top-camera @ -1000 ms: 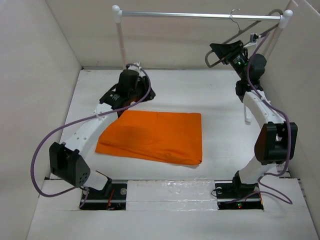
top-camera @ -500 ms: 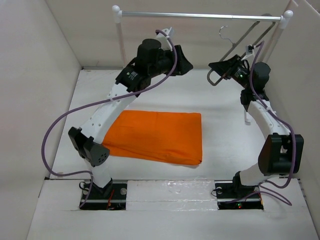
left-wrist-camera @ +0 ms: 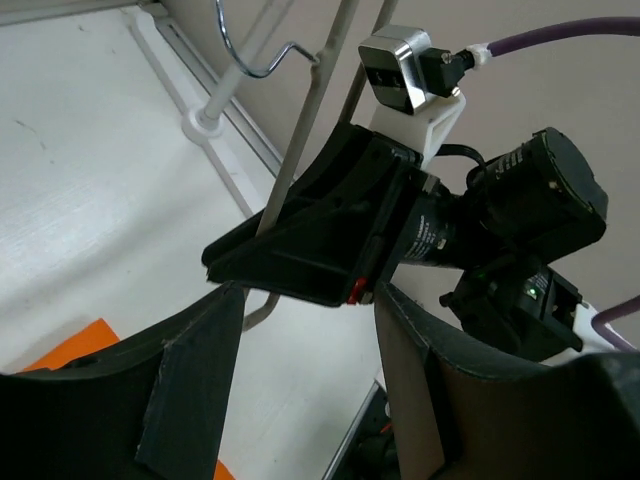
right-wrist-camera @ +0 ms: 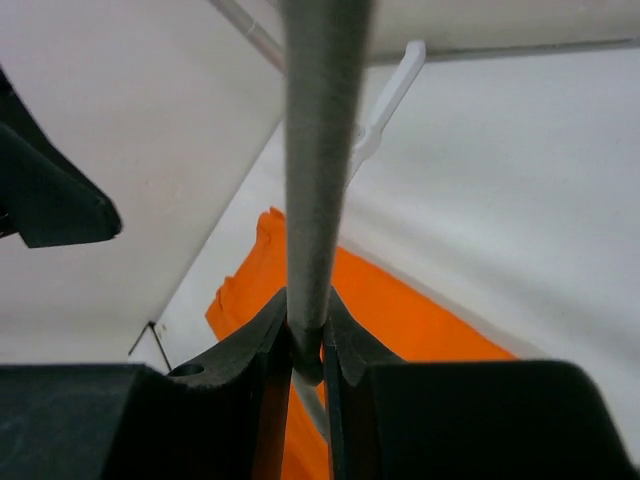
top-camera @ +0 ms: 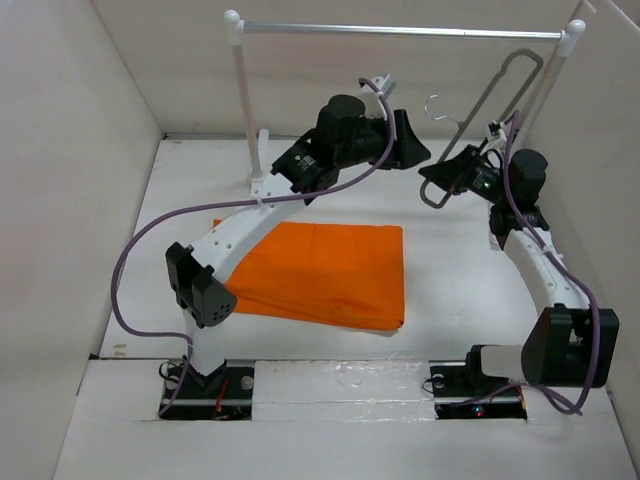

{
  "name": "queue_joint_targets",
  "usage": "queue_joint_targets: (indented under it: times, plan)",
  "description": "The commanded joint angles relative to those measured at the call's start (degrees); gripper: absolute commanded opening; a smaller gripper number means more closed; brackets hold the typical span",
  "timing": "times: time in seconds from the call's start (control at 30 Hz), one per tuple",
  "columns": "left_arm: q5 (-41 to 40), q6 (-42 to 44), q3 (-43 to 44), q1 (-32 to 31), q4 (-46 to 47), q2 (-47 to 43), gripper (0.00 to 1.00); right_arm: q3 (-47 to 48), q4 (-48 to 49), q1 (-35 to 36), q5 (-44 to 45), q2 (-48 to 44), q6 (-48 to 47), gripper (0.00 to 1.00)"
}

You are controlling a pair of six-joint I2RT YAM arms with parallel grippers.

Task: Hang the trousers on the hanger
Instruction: Pick up the hanger from the clothesline, then place the trousers on the hanger.

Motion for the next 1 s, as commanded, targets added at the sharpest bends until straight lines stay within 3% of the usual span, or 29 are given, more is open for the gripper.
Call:
queue_joint_targets:
  times: [0.0,0.23,0.5,0.73,0.77,0.8,0.87,0.9,0.97]
  plan:
    - [0.04,-0.84,-3.18,-1.85,6.94,-0.13,0.51,-3.45,-0.94,1.13,-4.11,-4.91,-5.26,0.21]
    - [-4.70,-1.98,-14.06,-4.58,15.28,-1.71,0.50,-9.87,-2.87,2.37,-4.91,-8.97,-6.49,0.20]
    - [-5.15,-2.07,-14.08,-5.80,17.66,1.01,0.50,-12.07,-3.66,7.72,-5.43,-9.94,-6.32,0.20]
    - [-5.41,-3.65,-21.89,-6.34,24.17,-0.21,0.46,-17.52,1.25,9.49,-6.48,-11.17,-2.37,0.19]
    - [-6.11,-3.74,-22.86,-6.34,24.52,-0.39,0.43,-18.13,1.26,9.49,-6.75,-11.43,-2.10,0.19]
    - [-6.81,-4.09,-23.83,-6.34,25.39,-0.91,0.32,-18.14,0.83,9.49,-6.84,-11.69,-2.27,0.19]
    - [-7.60,-4.53,-25.85,-6.34,25.93,-1.53,0.24,-18.14,-0.93,8.88,-6.84,-12.66,-2.89,0.19]
    - [-8.22,-4.62,-26.38,-6.34,26.28,-1.97,0.12,-18.23,-1.37,8.87,-6.93,-12.84,-3.06,0.19]
    - [-8.84,-5.15,-28.05,-6.34,26.72,-2.76,0.03,-18.23,-2.60,8.35,-7.36,-13.54,-3.24,0.20]
